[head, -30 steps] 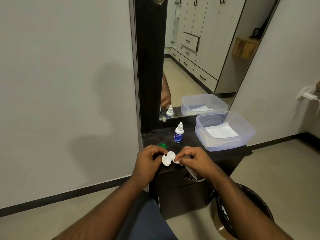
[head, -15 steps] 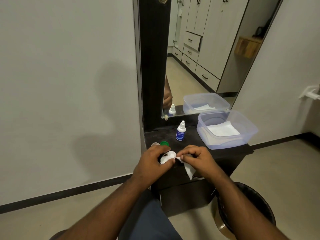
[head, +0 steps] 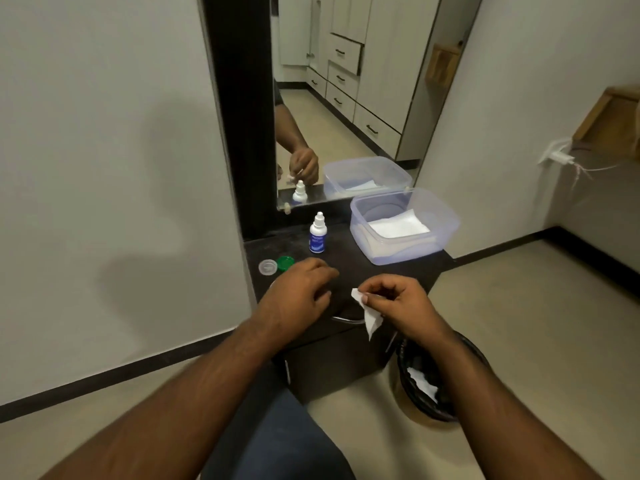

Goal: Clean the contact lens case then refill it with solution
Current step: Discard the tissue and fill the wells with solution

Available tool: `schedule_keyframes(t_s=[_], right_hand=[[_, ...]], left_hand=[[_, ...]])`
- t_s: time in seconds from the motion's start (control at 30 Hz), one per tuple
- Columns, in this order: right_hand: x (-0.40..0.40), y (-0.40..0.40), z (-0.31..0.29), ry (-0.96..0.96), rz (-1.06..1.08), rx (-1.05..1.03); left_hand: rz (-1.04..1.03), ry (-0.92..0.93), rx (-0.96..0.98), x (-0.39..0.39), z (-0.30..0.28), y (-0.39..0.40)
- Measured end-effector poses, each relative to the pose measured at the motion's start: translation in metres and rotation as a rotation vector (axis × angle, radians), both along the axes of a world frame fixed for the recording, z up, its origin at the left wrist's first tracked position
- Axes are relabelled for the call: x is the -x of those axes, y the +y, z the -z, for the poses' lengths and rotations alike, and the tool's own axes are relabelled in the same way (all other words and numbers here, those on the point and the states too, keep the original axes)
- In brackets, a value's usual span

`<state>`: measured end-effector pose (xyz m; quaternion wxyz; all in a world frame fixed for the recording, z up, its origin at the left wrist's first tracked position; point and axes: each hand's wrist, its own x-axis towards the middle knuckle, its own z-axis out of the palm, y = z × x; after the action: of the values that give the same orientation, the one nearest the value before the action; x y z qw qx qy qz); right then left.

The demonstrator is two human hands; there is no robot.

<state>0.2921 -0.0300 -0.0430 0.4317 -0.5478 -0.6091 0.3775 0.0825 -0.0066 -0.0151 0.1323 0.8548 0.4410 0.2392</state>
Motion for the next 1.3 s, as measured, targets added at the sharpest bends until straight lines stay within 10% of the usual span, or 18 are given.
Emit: schedule_keyframes(t_s=[0.5,0.77,1.3], right_hand=[[-0.156,-0.029,0.056,-0.282,0.563,0.172],[-0.123,-0.024,0.054,-0.243,0.491,0.143],[0.045,0.042,-0.018,0.019,0.172,-0.127]], left_hand=[[0.002,0.206,-0.012,-0.107,0.025,0.027],[-0.011,0.164,0.036,-0.104,0.025,0.029],[-0.403,-0.537,-0.046,-0.012,-0.014,0.04]])
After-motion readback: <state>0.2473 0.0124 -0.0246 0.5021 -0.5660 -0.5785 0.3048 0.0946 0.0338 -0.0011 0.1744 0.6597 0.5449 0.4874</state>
